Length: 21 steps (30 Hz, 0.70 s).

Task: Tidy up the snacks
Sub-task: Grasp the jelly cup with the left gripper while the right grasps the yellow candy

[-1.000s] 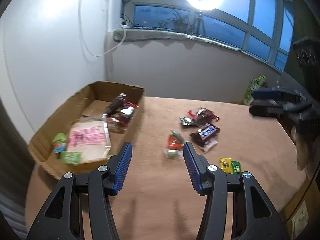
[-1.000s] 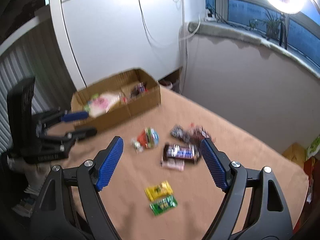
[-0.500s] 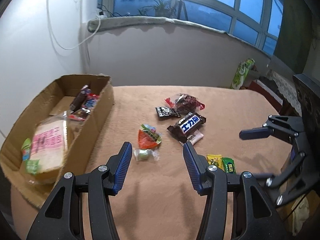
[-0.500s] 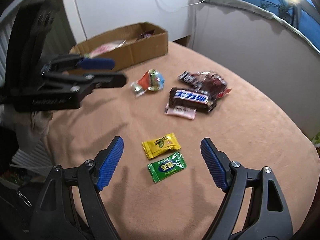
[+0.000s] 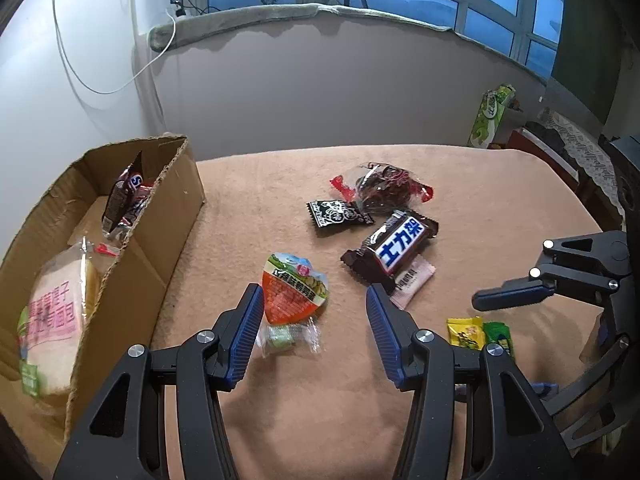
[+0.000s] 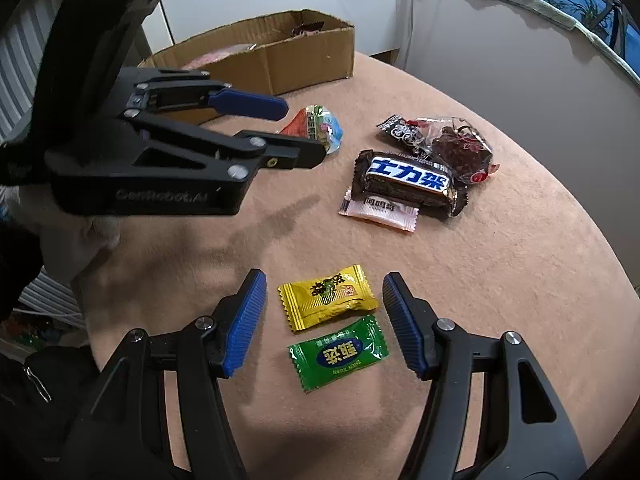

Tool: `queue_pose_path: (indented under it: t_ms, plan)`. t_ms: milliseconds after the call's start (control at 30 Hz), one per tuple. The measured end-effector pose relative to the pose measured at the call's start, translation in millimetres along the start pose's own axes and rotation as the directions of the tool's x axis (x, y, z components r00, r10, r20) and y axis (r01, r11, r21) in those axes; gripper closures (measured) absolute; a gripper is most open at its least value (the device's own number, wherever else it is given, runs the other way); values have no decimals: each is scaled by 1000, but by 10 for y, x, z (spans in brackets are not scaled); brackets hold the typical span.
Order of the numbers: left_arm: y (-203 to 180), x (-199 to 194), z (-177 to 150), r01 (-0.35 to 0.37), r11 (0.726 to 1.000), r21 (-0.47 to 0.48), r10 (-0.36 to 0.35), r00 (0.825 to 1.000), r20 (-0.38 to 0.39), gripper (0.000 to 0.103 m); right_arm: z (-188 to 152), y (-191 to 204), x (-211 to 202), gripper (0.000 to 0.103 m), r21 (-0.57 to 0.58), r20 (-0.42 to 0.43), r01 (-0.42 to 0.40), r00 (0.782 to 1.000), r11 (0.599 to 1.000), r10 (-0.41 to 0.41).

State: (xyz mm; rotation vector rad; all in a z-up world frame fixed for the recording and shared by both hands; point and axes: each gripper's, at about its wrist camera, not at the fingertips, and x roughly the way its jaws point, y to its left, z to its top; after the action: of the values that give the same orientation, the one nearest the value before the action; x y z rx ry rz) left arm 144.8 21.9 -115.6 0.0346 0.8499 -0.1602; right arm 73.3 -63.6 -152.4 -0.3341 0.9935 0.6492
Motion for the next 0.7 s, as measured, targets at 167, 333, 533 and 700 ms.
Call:
queue_pose_path:
  t_ms: [167,333,533,700]
  plan:
    - [24,84,26,8,1000,9,-8,1000,-10,51,-32,48,62,48,-21,-24,-10,1000,1000,10]
    - [33,167,38,17,1000,11,-17,1000,-25,51,-31,109,61,53,-45,-27,0,1000,999,-2]
    - [24,221,43,21,1000,18,-21,999,-37,56,18,88,75,53,-32,-34,-16,999,999,15]
    - [22,251,36,17,1000,22,-16,999,-39,64,91,62,109,52,-18,-29,-6,1000,1000,6]
